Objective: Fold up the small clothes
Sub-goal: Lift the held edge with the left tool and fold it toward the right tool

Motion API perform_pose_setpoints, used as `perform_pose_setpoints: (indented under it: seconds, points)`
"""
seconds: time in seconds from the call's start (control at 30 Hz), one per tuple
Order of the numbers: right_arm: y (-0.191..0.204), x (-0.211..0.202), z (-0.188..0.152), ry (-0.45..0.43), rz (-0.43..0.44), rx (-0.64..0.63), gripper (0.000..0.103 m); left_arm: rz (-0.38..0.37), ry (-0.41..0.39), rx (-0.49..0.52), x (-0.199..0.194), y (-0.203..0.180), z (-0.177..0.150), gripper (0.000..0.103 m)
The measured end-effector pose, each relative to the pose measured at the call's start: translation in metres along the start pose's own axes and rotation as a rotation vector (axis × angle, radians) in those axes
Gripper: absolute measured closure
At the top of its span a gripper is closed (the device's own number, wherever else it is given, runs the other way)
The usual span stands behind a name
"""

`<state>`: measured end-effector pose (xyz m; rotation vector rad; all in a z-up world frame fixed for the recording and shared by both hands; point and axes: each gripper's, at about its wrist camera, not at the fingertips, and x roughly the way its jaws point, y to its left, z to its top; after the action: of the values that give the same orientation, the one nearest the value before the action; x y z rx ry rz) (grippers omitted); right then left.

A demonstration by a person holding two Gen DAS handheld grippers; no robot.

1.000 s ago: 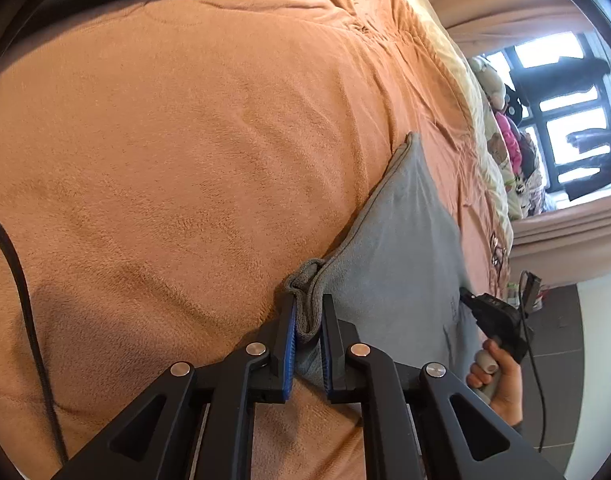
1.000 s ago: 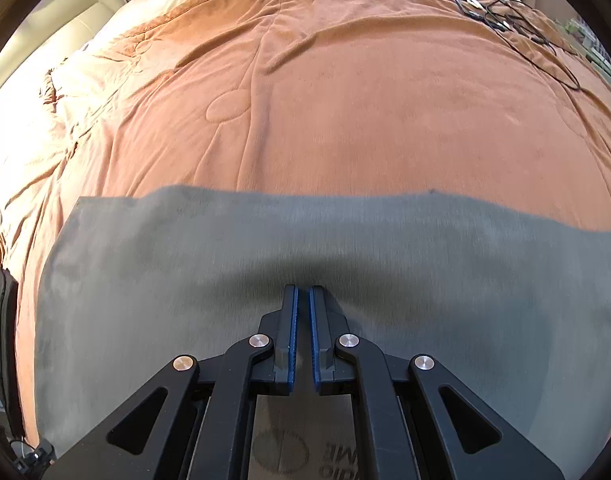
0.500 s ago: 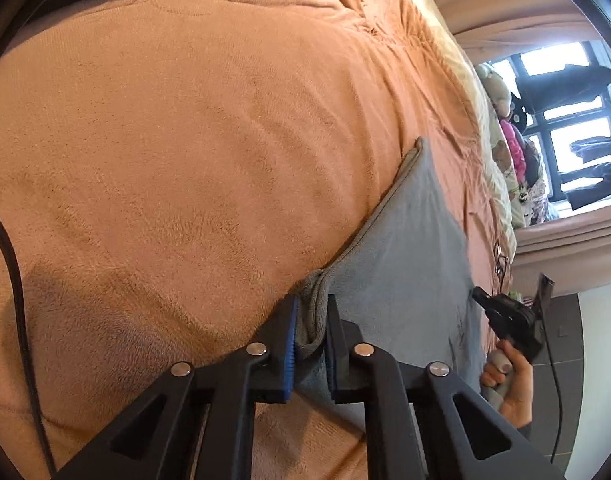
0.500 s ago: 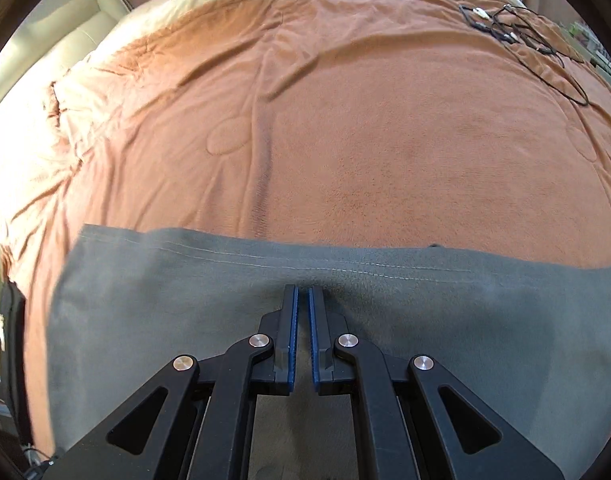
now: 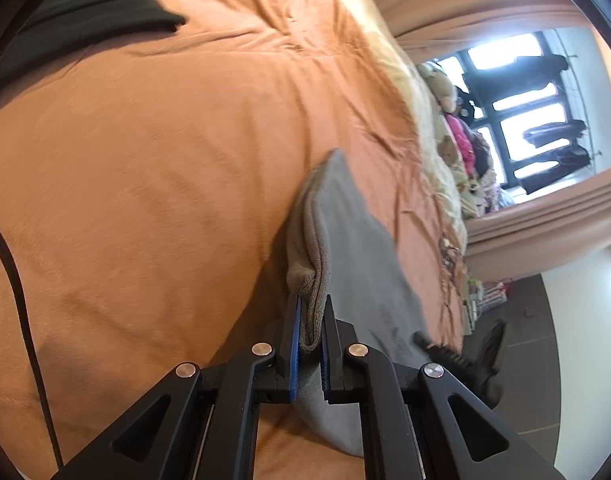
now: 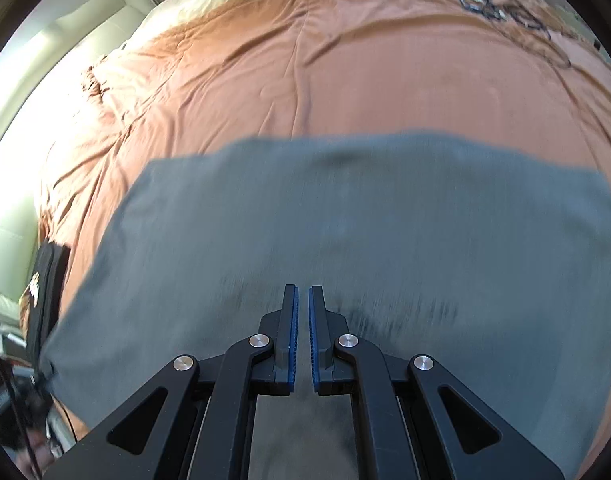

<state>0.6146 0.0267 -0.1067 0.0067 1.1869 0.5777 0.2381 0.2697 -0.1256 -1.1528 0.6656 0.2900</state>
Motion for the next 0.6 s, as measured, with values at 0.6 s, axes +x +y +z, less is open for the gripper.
perform_pose_setpoints:
  seconds: [0.6]
  points:
    - [-0.018,-0.030,-0.109,0.035,0.138,0.110,0.101,-0.153,0.050,0.161,0.000,-0.109,0.008,0.096]
